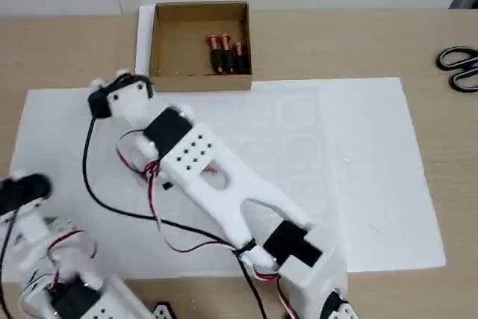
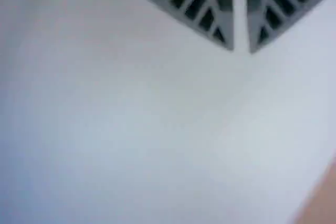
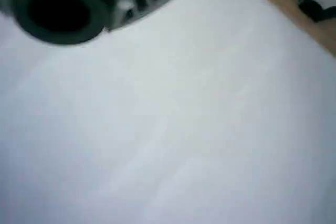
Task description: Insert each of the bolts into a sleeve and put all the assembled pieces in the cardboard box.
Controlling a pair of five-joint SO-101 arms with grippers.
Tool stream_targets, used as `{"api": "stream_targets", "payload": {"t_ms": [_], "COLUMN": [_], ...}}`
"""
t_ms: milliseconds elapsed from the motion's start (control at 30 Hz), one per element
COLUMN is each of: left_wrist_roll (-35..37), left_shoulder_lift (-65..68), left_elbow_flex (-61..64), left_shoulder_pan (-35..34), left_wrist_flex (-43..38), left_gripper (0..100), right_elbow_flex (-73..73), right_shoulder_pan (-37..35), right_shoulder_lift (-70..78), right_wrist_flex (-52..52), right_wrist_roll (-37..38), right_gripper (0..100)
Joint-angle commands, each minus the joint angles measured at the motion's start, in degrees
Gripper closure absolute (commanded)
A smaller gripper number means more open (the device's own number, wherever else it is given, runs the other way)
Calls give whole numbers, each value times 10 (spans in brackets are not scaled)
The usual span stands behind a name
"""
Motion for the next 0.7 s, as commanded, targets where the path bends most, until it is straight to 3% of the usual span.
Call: {"api": "stream_targets", "payload": {"t_ms": [0, 133, 367, 667], "left_wrist_roll": [3, 11, 57, 55], "left_shoulder_lift": [-7, -7, -7, -6], "left_elbow_flex": [-53, -57, -58, -58], "left_shoulder_pan": [118, 177, 179, 212], "left_wrist_flex": [43, 41, -14, 55], "left_gripper": [993, 993, 993, 993], "right_elbow_flex": [-15, -5, 62, 144], "right_shoulder_pan": [28, 65, 88, 132], "right_shoulder_lift": [-59, -91, -204, -312], "right_wrist_flex": [7, 7, 5, -11], "right_wrist_roll": [6, 6, 5, 4], "right_gripper": [995, 995, 995, 994]}}
